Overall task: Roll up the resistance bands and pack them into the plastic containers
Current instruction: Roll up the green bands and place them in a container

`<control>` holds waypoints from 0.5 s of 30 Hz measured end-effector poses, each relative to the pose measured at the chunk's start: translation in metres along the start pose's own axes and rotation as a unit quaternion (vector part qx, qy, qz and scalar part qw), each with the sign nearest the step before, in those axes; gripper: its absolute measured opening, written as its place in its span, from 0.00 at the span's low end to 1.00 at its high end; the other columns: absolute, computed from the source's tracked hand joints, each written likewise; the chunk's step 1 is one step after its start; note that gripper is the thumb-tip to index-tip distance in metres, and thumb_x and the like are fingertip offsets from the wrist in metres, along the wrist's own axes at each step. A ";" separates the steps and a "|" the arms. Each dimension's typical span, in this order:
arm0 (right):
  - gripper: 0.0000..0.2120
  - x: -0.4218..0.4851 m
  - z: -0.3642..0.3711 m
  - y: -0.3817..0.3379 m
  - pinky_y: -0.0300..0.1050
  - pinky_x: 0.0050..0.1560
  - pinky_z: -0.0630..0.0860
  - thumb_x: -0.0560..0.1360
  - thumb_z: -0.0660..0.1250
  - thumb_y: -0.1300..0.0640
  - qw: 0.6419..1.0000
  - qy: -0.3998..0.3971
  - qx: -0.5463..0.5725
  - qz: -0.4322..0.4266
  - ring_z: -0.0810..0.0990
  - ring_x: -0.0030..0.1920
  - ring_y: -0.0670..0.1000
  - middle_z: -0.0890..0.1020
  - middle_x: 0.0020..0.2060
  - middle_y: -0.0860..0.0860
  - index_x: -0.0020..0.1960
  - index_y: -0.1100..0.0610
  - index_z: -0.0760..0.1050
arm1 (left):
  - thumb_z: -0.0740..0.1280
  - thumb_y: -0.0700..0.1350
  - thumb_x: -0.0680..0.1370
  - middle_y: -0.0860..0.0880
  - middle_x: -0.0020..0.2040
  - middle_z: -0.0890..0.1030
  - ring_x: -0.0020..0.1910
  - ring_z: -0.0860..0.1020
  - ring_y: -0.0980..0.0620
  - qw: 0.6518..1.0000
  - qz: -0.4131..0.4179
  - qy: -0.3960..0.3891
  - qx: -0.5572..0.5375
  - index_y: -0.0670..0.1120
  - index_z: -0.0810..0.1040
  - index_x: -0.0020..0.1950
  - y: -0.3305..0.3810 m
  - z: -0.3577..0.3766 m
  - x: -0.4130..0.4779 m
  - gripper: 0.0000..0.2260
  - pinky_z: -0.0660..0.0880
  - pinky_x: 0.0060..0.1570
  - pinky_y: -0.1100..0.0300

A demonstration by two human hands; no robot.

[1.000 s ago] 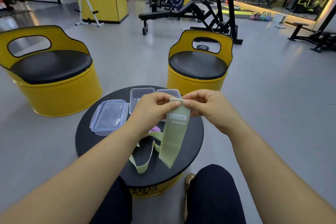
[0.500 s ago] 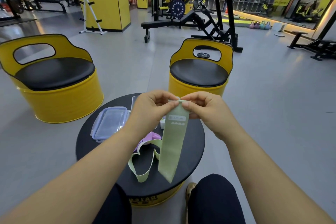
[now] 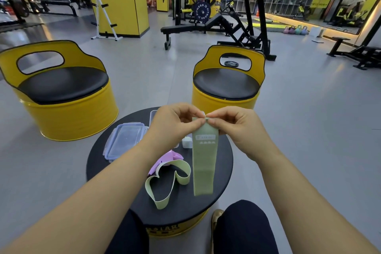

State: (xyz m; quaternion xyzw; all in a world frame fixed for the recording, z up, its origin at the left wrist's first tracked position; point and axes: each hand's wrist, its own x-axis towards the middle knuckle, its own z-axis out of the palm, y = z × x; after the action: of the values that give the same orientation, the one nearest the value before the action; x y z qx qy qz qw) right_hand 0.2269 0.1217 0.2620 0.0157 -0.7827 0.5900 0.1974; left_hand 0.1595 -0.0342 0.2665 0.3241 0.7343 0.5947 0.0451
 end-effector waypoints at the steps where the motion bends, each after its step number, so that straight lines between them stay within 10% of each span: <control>1: 0.05 0.000 0.000 -0.001 0.41 0.41 0.81 0.72 0.69 0.66 1.000 -0.005 0.019 0.010 0.83 0.40 0.47 0.84 0.37 0.50 0.44 0.58 0.81 | 0.72 0.36 0.72 0.49 0.38 0.83 0.40 0.80 0.51 0.999 0.023 0.006 0.024 0.50 0.81 0.39 0.001 0.000 0.000 0.09 0.78 0.43 0.64; 10: 0.11 -0.001 -0.002 -0.005 0.39 0.40 0.80 0.73 0.66 0.71 0.998 -0.021 0.063 0.006 0.84 0.41 0.46 0.85 0.36 0.47 0.43 0.58 0.81 | 0.71 0.33 0.71 0.59 0.32 0.81 0.35 0.78 0.61 0.993 0.096 0.020 0.060 0.51 0.80 0.36 0.001 -0.003 0.001 0.12 0.74 0.39 0.70; 15: 0.11 -0.002 -0.002 -0.004 0.34 0.38 0.78 0.72 0.67 0.71 0.999 0.001 0.032 -0.031 0.83 0.37 0.43 0.84 0.33 0.44 0.41 0.57 0.81 | 0.70 0.34 0.73 0.48 0.37 0.82 0.39 0.79 0.51 0.999 0.010 -0.034 -0.034 0.48 0.81 0.39 0.007 -0.008 0.001 0.09 0.79 0.43 0.58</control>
State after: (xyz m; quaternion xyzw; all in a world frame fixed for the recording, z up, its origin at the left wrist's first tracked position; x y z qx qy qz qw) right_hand 0.2306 0.1218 0.2659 0.0453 -0.7625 0.6083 0.2159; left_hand 0.1583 -0.0396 0.2750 0.3498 0.7083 0.6086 0.0747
